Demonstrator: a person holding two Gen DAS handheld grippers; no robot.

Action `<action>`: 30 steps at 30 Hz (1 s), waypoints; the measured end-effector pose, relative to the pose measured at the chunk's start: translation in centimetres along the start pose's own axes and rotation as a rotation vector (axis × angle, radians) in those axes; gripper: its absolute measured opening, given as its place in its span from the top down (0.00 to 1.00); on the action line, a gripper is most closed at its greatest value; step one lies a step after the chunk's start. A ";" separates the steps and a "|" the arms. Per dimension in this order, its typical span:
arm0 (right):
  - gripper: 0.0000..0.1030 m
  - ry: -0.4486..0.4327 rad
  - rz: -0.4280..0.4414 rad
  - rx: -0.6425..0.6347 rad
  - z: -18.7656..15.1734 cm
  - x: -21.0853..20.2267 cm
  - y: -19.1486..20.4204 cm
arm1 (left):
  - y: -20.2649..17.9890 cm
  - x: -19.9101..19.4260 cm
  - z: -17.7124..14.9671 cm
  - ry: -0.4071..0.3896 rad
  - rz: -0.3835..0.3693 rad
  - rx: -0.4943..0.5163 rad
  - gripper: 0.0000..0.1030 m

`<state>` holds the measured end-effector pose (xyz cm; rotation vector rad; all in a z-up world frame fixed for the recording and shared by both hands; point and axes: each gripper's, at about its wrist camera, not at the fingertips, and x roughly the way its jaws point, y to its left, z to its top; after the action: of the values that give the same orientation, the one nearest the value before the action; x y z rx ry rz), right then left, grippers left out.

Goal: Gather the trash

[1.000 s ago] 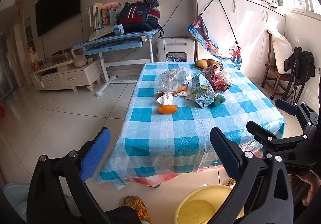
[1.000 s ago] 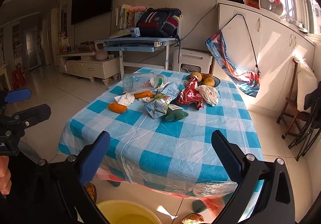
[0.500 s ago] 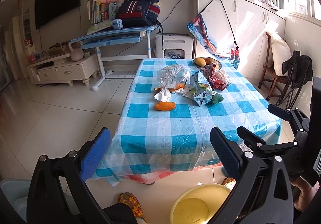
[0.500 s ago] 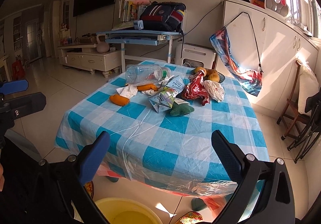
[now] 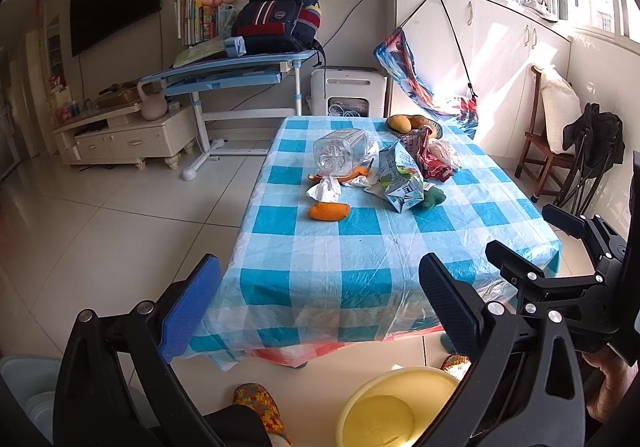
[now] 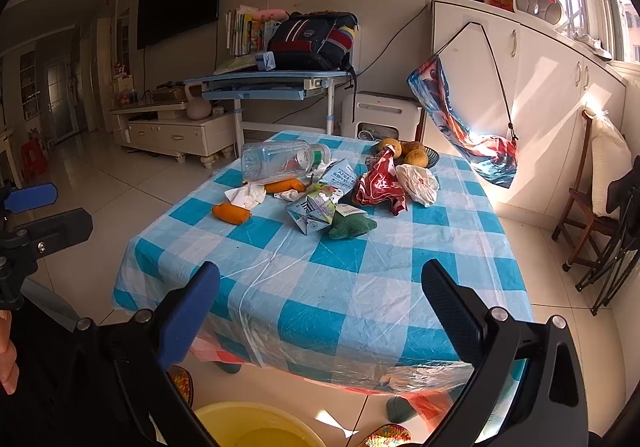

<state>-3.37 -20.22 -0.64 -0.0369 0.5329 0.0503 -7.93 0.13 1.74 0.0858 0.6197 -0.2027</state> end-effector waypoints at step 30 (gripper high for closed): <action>0.06 -0.002 -0.002 -0.023 -0.1 -0.2 0.3 | 0.5 0.1 0.1 0.003 0.012 -0.018 0.07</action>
<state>-3.59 -19.94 -0.63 -0.0598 0.5307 0.0548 -7.70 0.60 1.76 0.0720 0.6235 -0.1856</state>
